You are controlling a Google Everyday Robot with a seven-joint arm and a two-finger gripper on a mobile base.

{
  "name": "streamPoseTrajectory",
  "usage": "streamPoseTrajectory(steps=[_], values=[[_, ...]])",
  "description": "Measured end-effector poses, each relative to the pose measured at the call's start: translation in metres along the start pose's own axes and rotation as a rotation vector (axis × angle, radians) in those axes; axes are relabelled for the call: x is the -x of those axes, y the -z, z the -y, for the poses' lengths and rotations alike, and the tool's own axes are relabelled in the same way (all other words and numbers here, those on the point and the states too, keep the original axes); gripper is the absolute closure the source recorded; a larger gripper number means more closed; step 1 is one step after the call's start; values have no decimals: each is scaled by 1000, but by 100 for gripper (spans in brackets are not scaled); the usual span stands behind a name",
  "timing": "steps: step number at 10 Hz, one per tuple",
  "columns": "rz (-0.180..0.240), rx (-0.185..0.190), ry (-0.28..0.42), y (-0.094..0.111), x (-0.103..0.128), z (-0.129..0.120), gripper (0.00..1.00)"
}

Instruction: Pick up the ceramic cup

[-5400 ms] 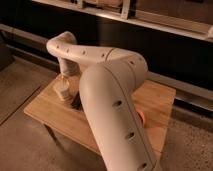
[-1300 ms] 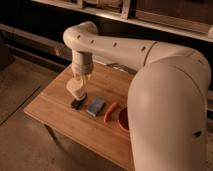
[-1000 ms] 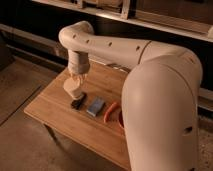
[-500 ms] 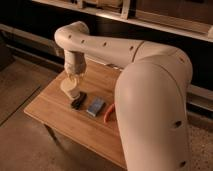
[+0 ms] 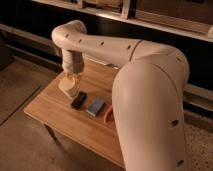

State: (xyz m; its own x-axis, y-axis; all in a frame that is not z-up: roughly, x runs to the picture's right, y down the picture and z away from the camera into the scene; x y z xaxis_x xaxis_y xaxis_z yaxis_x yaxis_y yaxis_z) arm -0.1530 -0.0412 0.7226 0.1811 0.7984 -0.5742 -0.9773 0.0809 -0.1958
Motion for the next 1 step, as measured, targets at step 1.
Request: streamPoseTrajectory(steps=[1], values=[[2, 0, 5, 1, 0, -1, 100]])
